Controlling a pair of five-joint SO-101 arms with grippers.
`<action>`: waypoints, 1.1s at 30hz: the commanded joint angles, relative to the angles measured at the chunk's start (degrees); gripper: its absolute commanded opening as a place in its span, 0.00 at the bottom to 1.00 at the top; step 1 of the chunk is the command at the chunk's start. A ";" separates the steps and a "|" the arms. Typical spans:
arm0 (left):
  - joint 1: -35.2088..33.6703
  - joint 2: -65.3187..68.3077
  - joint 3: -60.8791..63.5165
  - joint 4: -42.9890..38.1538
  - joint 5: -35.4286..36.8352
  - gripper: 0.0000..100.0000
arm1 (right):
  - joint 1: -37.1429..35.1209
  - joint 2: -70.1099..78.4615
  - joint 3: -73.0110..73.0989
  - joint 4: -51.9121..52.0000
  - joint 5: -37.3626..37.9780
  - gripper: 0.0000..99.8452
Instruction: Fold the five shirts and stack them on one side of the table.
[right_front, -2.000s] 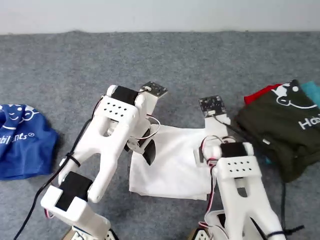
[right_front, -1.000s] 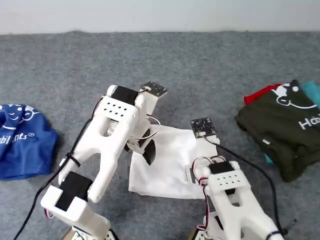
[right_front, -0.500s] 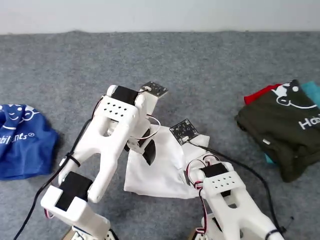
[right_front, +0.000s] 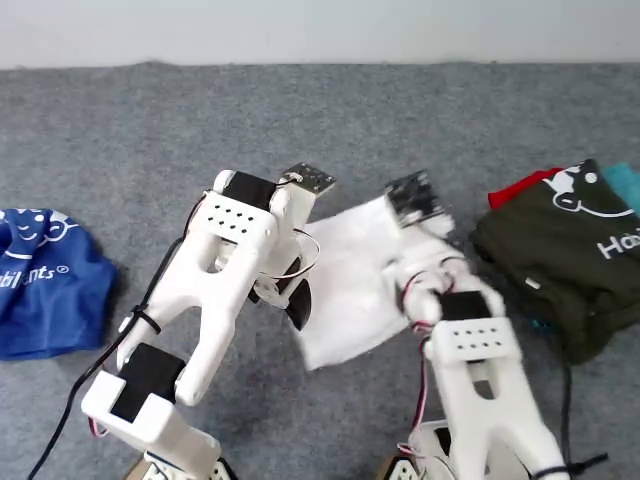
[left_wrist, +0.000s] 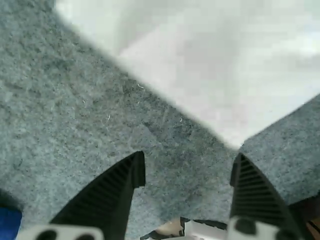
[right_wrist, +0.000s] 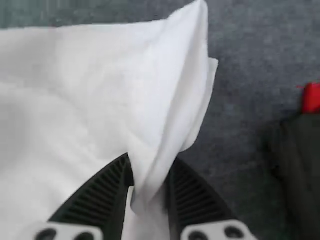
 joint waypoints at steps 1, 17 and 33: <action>-0.44 -0.97 -1.80 1.67 -0.26 0.28 | 4.18 -0.31 -5.63 -1.63 0.53 0.01; -0.44 -0.97 2.95 1.58 -0.26 0.28 | 25.89 15.78 -20.92 -14.02 -15.74 0.01; -0.26 -0.97 3.12 1.58 -0.26 0.27 | 42.59 17.27 -28.31 0.48 -17.85 0.01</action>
